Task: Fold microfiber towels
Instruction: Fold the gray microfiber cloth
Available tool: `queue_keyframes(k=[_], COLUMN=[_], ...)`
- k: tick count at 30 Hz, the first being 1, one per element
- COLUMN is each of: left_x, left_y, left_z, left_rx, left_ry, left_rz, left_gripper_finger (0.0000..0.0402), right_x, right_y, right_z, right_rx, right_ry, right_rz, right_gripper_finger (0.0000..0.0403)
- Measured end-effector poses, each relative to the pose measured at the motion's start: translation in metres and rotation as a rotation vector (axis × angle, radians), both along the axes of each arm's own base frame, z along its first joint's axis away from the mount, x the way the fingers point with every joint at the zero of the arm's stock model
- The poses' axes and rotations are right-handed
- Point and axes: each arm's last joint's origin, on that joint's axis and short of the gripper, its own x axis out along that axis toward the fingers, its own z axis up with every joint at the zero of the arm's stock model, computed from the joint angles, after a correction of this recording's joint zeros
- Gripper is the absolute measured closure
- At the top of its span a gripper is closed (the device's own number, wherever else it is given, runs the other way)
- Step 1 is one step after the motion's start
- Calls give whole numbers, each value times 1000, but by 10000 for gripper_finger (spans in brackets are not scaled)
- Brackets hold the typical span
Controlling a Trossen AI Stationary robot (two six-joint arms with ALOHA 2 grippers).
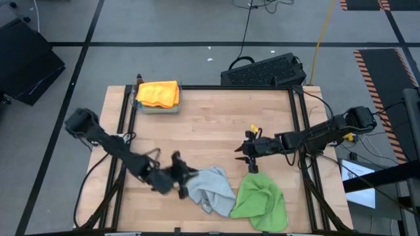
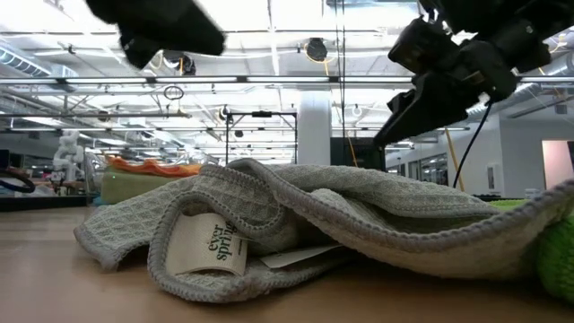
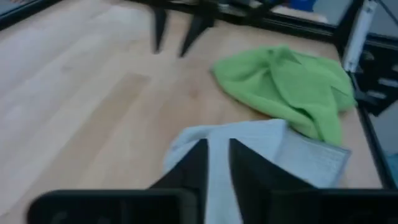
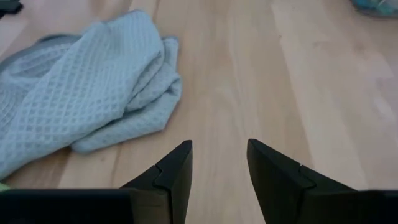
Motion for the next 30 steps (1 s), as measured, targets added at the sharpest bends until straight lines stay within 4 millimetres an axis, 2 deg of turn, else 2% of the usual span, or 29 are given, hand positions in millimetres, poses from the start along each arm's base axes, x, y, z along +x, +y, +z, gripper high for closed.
queue_keyframes(k=[6,10,15,20,25,30], left_x=[50,80,109,124,136,141], left_y=[-38,-62,-88,-113,-124,-128], left_z=[-6,-7,-19,-34,-41,-50], left_rx=[112,81,33,45,1,-16], left_ry=[93,100,154,222,242,247], left_rz=[-93,-170,-234,-290,-287,-278], left_gripper_finger=[220,176,173,192,193,169], right_x=[-3,-5,-8,-13,-18,-21], right_y=[7,16,30,46,59,66], right_z=[-1,-1,0,0,2,3], right_rx=[-28,-50,-33,20,29,16], right_ry=[11,6,-10,-17,-41,-76], right_rz=[-17,-14,4,35,18,-33], right_gripper_finger=[259,259,259,259,259,259])
